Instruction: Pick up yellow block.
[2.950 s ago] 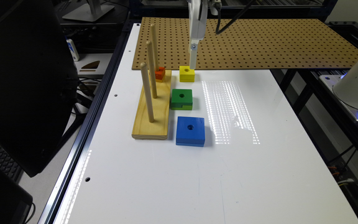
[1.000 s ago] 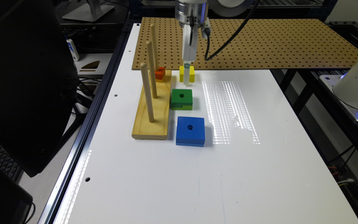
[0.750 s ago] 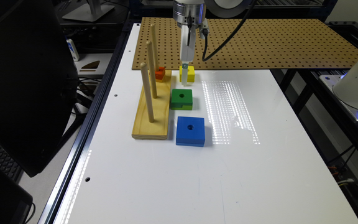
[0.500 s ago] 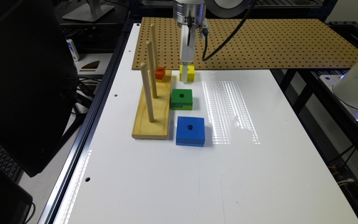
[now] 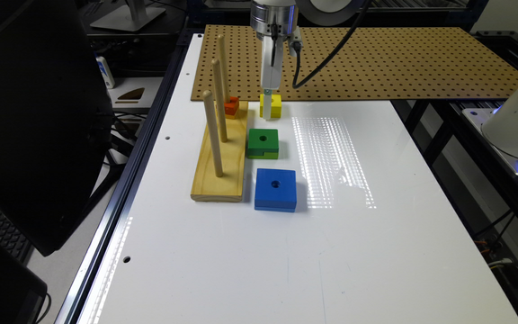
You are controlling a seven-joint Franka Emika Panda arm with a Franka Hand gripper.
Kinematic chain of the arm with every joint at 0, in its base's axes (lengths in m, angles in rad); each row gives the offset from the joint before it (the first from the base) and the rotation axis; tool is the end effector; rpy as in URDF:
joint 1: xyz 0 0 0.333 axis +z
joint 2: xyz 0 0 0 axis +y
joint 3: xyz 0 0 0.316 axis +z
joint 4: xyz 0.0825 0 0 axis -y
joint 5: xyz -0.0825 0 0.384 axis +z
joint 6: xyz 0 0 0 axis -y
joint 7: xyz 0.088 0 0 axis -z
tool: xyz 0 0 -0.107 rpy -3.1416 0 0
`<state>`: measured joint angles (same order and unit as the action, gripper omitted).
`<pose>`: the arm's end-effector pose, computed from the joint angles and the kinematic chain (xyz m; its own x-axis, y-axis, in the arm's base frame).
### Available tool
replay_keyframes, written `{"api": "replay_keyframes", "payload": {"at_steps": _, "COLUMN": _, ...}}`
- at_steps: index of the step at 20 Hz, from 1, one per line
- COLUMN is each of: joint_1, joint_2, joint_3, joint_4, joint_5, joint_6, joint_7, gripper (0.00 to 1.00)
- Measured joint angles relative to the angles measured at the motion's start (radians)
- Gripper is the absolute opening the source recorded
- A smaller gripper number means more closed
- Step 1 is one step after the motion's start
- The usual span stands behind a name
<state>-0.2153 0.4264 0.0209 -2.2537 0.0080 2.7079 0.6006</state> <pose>0.5314 -0.1046 0.1750 0.6934 -0.7203 0.0160 -0.7199 -0.6936 -0.0258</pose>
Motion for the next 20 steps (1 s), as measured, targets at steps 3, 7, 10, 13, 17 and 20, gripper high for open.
{"api": "replay_keyframes", "payload": {"at_steps": 3, "joint_1": 0.0, "joint_2": 0.0, "joint_3": 0.0, "joint_4": 0.0, "joint_5": 0.0, "joint_6": 0.0, "joint_7": 0.0, "gripper": 0.0}}
{"api": "replay_keyframes", "payload": {"at_steps": 7, "joint_1": 0.0, "joint_2": -0.003, "joint_3": 0.0, "joint_4": 0.0, "joint_5": 0.0, "joint_6": -0.001, "joint_7": 0.0, "gripper": 0.0}}
{"api": "replay_keyframes", "payload": {"at_steps": 10, "joint_1": 0.0, "joint_2": -0.025, "joint_3": 0.0, "joint_4": -0.001, "joint_5": 0.0, "joint_6": -0.017, "joint_7": 0.0, "gripper": 0.0}}
{"api": "replay_keyframes", "payload": {"at_steps": 13, "joint_1": 0.0, "joint_2": -0.067, "joint_3": 0.0, "joint_4": -0.001, "joint_5": 0.0, "joint_6": -0.059, "joint_7": 0.0, "gripper": 0.0}}
{"api": "replay_keyframes", "payload": {"at_steps": 17, "joint_1": 0.0, "joint_2": -0.118, "joint_3": 0.0, "joint_4": -0.003, "joint_5": 0.0, "joint_6": -0.114, "joint_7": 0.0, "gripper": 0.0}}
{"api": "replay_keyframes", "payload": {"at_steps": 20, "joint_1": 0.0, "joint_2": -0.123, "joint_3": 0.0, "joint_4": -0.006, "joint_5": 0.0, "joint_6": -0.121, "joint_7": 0.0, "gripper": 0.0}}
